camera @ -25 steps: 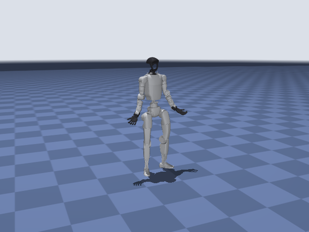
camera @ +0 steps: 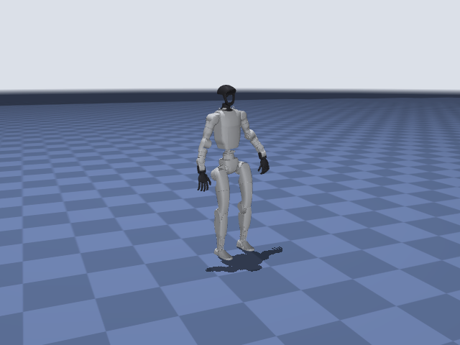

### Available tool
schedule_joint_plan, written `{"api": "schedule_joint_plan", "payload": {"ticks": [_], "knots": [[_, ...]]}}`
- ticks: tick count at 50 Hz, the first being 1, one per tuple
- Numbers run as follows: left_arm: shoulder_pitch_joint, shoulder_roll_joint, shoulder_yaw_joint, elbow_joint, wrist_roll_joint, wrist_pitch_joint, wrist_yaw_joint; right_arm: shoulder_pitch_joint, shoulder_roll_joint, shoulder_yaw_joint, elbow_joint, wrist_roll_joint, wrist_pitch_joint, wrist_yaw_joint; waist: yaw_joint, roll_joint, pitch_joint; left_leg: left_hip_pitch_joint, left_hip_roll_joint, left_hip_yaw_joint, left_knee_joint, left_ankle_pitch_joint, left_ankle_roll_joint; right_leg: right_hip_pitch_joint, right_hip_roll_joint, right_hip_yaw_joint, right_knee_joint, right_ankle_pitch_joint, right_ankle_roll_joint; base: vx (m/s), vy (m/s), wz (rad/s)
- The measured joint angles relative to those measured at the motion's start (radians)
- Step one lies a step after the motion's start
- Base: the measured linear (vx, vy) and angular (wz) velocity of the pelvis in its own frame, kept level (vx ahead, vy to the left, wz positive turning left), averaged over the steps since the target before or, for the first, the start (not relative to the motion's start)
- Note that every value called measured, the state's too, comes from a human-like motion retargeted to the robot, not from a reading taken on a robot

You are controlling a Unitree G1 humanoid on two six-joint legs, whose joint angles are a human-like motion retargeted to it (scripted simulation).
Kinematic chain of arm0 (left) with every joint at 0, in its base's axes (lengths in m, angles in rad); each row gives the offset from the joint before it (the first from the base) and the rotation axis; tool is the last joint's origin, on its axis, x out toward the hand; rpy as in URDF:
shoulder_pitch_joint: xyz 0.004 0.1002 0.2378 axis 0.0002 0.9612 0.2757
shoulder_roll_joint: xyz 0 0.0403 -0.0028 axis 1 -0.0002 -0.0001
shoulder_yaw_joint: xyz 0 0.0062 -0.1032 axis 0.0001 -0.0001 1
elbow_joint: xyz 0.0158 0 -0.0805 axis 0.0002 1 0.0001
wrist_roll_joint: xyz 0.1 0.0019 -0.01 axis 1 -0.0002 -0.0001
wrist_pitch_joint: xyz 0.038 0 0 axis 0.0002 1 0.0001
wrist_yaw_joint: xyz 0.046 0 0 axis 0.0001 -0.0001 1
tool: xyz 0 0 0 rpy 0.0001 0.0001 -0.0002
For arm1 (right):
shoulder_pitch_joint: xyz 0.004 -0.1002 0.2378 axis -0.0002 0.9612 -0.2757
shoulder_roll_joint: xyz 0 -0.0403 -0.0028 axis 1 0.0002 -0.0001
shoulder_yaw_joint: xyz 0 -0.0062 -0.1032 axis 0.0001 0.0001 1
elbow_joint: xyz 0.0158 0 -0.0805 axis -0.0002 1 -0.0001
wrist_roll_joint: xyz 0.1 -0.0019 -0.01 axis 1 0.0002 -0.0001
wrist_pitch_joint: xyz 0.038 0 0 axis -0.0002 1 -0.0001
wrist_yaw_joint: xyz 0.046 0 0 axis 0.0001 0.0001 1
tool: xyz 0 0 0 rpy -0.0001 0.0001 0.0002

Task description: Kungfu

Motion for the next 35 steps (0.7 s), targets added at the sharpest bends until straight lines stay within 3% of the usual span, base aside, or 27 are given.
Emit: {"api": "schedule_joint_plan", "payload": {"ticks": [3,5,7,8,10,15,20,25,30,33,35], "knots": [[0.017,-0.071,0.097,0.052,-0.091,0.033,-0.063,0.009,0.038,-0.064,0.028,0.2,0.002,0.06,-0.008,0.003,-0.021,0.0,-0.006,0.008,-0.019,-0.002,0.029,-0.044,-0.017,-0.056,0.074,0.036,0.077,0.2,0.09,-0.06],[0.012,-0.11,0.154,0.089,-0.204,0.062,-0.121,-0.003,0.063,-0.101,0.048,0.35,0.013,0.13,-0.009,-0.006,-0.034,-0.013,-0.009,0.024,-0.035,-0.003,0.047,-0.133,-0.022,-0.049,0.193,0.164,0.226,-0.03,-0.12,-0.53],[-0.013,-0.114,0.182,0.104,-0.338,0.074,-0.164,-0.056,0.078,-0.12,0.056,0.465,0.017,0.177,0.023,0.017,-0.007,-0.059,0.12,0.063,0.008,-0.035,-0.016,-0.313,0.095,-0.133,0.407,0.327,0.244,-0.3,-0.75,-1.47],[-0.021,-0.122,0.175,0.107,-0.403,0.074,-0.175,-0.074,0.071,-0.129,0.054,0.502,0.006,0.191,0.029,0.031,0.012,-0.056,0.135,0.086,0.002,-0.03,-0.02,-0.392,0.093,-0.21,0.511,0.376,0.244,-0.3,-0.42,-1.15],[-0.035,-0.129,0.159,0.117,-0.471,0.084,-0.172,-0.089,0.055,-0.139,0.046,0.539,-0.013,0.197,0.01,0.066,0.025,-0.051,0.132,0.097,-0.022,-0.014,0.001,-0.528,0.068,-0.291,0.733,0.331,0.244,-0.16,0.19,-0.32],[-0.03,-0.119,0.216,0.117,-0.306,0.111,-0.14,-0.074,0.093,-0.168,0.055,0.517,-0.013,0.089,-0.096,0.159,-0.006,-0.074,0.138,0.019,-0.073,0.031,0.052,-0.789,-0.046,-0.481,1.212,0.123,0.244,0.02,0.23,0.57],[0.002,-0.104,0.175,0.12,-0.348,0.079,-0.116,-0.02,0.123,-0.185,0.097,0.539,-0.024,0.085,-0.098,0.191,-0.071,-0.089,0.154,-0.014,-0.085,0.035,0.068,-0.93,-0.061,-0.513,1.44,-0.013,0.244,0.19,0.03,0.2],[0.018,-0.122,0.205,0.125,-0.354,0.09,-0.117,-0.008,0.136,-0.197,0.092,0.56,-0.009,0.089,-0.099,0.172,-0.064,-0.067,0.146,0.019,-0.065,0.01,0.065,-0.925,-0.022,-0.479,1.416,-0.015,0.244,0.04,-0.08,-0.18],[0.034,-0.174,0.242,0.116,-0.364,0.106,-0.057,0.035,0.154,-0.243,-0.037,0.606,-0.007,0.089,-0.077,0.124,-0.075,-0.045,0.122,0.084,-0.058,-0.001,0.037,-0.829,0.054,-0.395,1.167,0.093,0.244,0.02,-0.23,-0.4],[0.058,-0.298,0.411,-0.002,-0.575,0.11,0.024,0.086,0.16,-0.268,-0.182,0.729,-0.06,0.121,-0.049,0.132,-0.067,-0.025,0.115,0.117,-0.031,0.101,-0.048,-0.656,0.16,-0.266,0.872,0.188,0.244,0.03,-0.12,-0.36],[0.022,-0.411,0.547,-0.12,-0.928,0.036,-0.04,0.118,0.162,-0.247,-0.283,0.895,-0.136,0.149,-0.027,0.147,-0.036,-0.006,0.108,0.112,0.003,0.241,-0.156,-0.467,0.211,-0.126,0.59,0.287,0.244,-0.04,0.31,-0.13]]}}
